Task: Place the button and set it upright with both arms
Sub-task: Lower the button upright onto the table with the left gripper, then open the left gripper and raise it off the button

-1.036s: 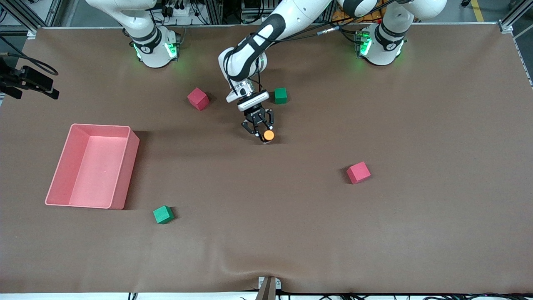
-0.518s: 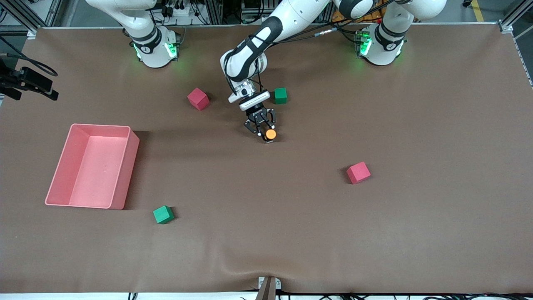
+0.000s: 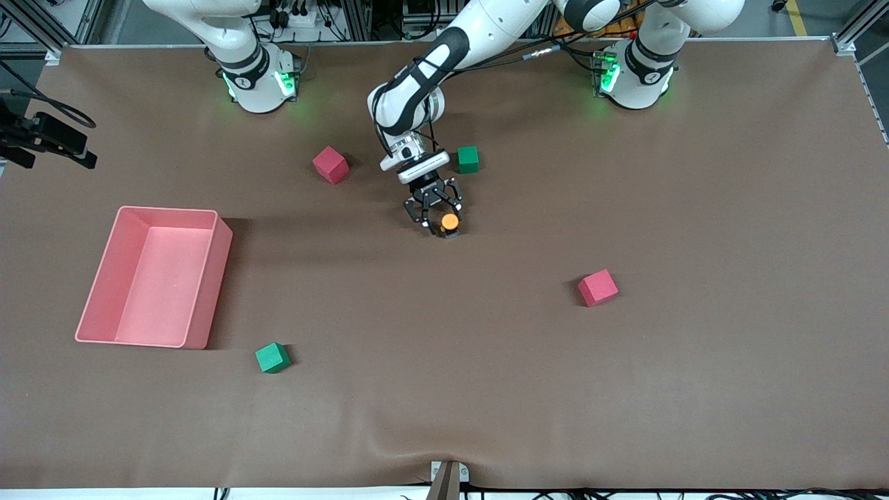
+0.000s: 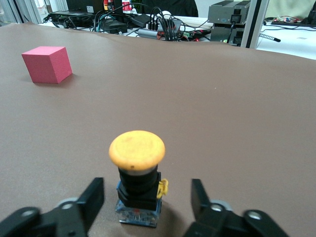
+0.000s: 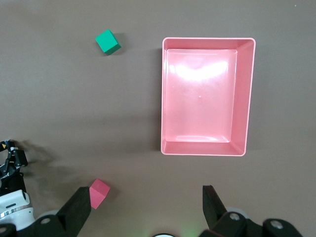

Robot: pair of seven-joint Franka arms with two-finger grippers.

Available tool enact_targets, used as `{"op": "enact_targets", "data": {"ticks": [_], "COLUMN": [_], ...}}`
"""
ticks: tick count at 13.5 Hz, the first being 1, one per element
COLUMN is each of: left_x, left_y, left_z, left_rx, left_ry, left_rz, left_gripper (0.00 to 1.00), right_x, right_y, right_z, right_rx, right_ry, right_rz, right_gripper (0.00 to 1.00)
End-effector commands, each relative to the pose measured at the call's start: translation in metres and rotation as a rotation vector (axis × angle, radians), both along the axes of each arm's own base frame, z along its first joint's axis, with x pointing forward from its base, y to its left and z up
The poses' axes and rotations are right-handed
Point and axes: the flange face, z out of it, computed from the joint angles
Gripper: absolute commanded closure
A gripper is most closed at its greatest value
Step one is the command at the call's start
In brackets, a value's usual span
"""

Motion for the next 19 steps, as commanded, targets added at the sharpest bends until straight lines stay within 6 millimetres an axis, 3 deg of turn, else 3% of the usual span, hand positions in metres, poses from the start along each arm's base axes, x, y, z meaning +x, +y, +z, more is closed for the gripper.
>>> {"op": "enact_targets", "data": {"ticks": [1, 6, 10, 11, 14, 16, 19], "left_x": [0.001, -0.009, -0.009, -0.008, 0.034, 0.062, 0.114], "left_y": [-0.006, -0.015, -0.021, -0.021, 0.002, 0.024, 0.073], "left_z": [0.018, 0.066, 0.128, 0.152, 0.234, 0.271, 0.335], "left_rx": [0.041, 0.095, 0.103, 0.094, 0.058, 0.038, -0.089], "left_ry": [-0.028, 0.049, 0.213, 0.262, 0.459, 0.574, 0.727], "left_rz": [-0.022, -0.01, -0.01, -0.012, -0.012, -0.024, -0.02], "left_gripper": [0.0, 0.0, 0.0, 0.0, 0.0, 0.0, 0.0], "right_x": [-0.005, -0.006, -0.007, -0.006, -0.006, -0.006, -0.006], "right_y": [0.001, 0.003, 0.0, 0.0, 0.004, 0.004, 0.005], "right_z": [0.002, 0.004, 0.004, 0.004, 0.005, 0.005, 0.005], "right_rx": [0.006, 0.007, 0.009, 0.009, 0.008, 0.008, 0.008], "right_ry": [-0.008, -0.013, -0.012, -0.015, -0.021, -0.018, -0.018], "right_rz": [0.012, 0.055, 0.095, 0.1, 0.107, 0.107, 0.109], "right_gripper": [0.0, 0.0, 0.0, 0.0, 0.0, 0.0, 0.0]}}
